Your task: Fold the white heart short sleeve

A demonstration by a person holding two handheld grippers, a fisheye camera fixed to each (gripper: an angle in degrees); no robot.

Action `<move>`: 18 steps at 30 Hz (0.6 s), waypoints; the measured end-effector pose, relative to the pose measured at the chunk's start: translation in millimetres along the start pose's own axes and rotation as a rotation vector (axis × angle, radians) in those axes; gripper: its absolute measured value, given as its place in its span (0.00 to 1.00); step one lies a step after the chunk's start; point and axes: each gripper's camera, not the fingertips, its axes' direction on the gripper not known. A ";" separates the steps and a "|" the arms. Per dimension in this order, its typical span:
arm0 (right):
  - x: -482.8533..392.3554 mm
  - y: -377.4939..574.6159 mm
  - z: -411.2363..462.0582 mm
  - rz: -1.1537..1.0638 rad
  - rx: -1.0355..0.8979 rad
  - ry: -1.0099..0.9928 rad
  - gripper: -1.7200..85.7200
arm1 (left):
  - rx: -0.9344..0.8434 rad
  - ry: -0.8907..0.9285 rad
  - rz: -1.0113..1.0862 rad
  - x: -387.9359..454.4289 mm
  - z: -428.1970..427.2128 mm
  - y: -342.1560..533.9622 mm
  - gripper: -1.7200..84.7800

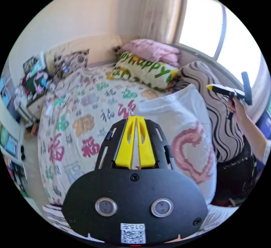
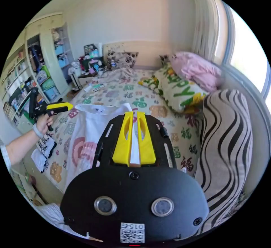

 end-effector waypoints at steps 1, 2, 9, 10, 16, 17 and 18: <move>21.6 3.6 43.0 0.078 -0.070 0.024 0.05 | -0.061 -0.050 -0.082 -13.4 41.8 12.1 0.03; 38.0 17.5 74.1 0.109 -0.120 -0.015 0.07 | -0.092 -0.020 -0.154 -24.5 71.0 33.4 0.03; 113.5 213.9 146.5 0.284 -0.532 -0.149 0.11 | -0.427 0.260 -0.559 -38.2 150.2 266.3 0.11; 133.2 253.2 144.1 0.396 -0.594 -0.160 0.11 | -0.485 0.292 -0.638 -32.8 154.0 309.7 0.13; 194.0 357.0 129.5 0.744 -0.653 -0.226 0.14 | -0.621 0.372 -0.820 -8.6 200.2 409.7 0.15; 195.8 357.7 140.7 0.722 -0.671 -0.278 0.15 | -0.622 0.366 -0.831 -9.6 217.1 407.3 0.15; 196.0 356.4 147.6 0.704 -0.685 -0.294 0.15 | -0.633 0.352 -0.832 -10.3 226.6 405.4 0.15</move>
